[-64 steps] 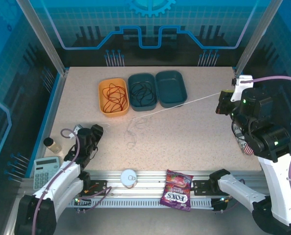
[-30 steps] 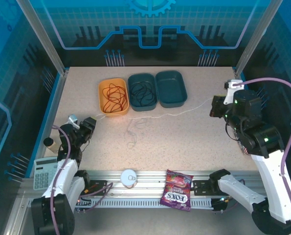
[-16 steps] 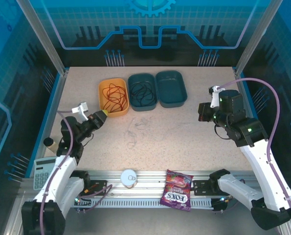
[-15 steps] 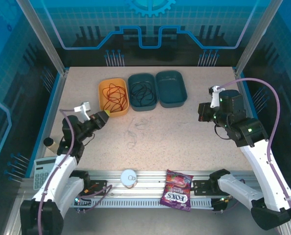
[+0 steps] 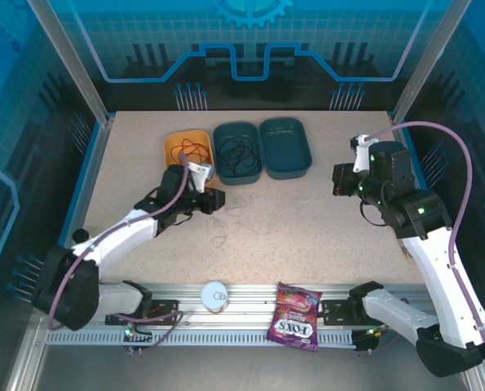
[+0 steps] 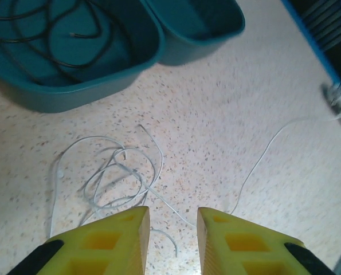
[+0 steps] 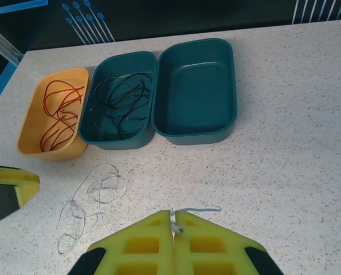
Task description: Untangle the cables
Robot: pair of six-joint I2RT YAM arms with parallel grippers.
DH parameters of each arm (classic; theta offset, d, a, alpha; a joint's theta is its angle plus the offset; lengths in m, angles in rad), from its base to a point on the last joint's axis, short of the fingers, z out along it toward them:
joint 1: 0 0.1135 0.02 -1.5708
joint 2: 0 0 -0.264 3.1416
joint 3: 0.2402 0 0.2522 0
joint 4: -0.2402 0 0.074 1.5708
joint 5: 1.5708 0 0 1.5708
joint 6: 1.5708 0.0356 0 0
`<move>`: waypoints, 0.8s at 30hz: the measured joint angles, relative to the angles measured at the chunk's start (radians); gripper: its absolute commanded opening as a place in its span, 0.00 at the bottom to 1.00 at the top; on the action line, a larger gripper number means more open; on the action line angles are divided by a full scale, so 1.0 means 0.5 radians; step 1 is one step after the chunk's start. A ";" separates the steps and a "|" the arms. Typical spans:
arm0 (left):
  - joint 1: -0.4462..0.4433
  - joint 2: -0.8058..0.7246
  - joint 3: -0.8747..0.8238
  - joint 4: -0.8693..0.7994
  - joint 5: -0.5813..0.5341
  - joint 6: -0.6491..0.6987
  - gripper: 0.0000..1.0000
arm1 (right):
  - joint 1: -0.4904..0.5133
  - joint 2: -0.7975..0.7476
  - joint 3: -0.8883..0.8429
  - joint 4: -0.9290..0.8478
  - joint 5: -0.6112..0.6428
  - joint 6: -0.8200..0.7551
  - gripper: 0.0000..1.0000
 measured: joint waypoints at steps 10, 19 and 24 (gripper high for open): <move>-0.146 0.534 0.296 -0.240 -0.110 0.571 0.29 | -0.325 0.058 -0.002 -0.037 -0.057 -0.045 0.00; -0.280 0.808 0.680 -0.578 -0.311 0.761 0.32 | -0.579 0.136 -0.087 0.024 -0.301 -0.069 0.00; -0.318 0.849 0.697 -0.703 -0.387 0.809 0.32 | -0.714 0.186 -0.108 0.087 -0.432 -0.084 0.00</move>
